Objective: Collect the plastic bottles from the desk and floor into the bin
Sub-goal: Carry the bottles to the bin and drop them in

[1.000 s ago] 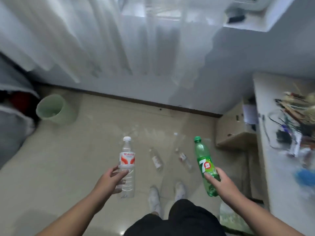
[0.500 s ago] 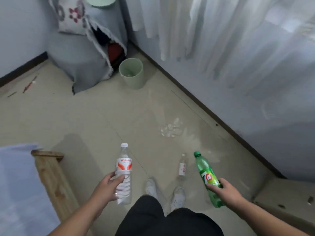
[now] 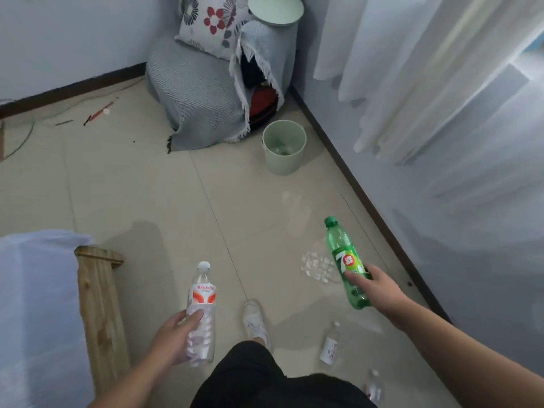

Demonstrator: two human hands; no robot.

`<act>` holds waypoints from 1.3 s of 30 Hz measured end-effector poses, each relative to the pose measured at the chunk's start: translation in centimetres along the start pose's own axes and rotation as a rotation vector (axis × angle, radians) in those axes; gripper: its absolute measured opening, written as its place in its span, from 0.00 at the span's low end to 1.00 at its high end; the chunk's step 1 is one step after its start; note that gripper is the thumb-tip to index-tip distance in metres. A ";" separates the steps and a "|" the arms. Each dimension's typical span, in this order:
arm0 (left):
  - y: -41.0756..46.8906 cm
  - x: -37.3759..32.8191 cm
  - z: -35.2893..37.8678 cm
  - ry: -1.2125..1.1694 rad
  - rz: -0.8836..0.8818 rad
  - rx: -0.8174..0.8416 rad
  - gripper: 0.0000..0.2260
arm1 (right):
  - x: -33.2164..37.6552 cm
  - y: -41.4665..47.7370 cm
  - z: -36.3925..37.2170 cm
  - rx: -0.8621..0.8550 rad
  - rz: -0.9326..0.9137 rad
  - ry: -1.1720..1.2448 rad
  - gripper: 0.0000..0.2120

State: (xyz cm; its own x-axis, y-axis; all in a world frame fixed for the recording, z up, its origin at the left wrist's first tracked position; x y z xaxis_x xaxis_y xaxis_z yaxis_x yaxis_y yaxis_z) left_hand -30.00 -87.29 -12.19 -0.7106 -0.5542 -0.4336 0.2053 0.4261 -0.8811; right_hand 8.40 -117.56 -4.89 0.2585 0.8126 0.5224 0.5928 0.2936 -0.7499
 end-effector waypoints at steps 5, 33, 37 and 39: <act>2.1 -14.2 0.5 0.013 0.111 0.027 0.24 | 3.8 2.8 0.3 0.003 0.065 0.002 0.19; 23.2 -59.8 5.5 0.262 0.077 -0.008 0.26 | 41.9 38.2 -15.1 -0.038 0.048 0.122 0.20; 29.9 -67.2 7.8 0.397 0.112 0.130 0.23 | 44.2 42.9 -13.5 -0.065 0.124 0.149 0.15; 33.1 -70.1 9.7 0.475 0.097 0.226 0.23 | 43.7 45.3 -12.1 -0.076 0.202 0.194 0.14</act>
State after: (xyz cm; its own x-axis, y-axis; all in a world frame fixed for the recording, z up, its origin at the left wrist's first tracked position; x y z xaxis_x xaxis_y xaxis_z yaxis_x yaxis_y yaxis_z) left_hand 33.15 -41.25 -12.83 -0.8968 -0.1130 -0.4278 0.3876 0.2655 -0.8828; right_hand 55.82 -74.85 -11.11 0.5142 0.7368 0.4389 0.5677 0.0911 -0.8182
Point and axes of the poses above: each hand's wrist, its own y-axis towards the middle knuckle, its own z-axis out of the palm, x = y × z, the point moved 6 cm from there along y, towards the middle knuckle
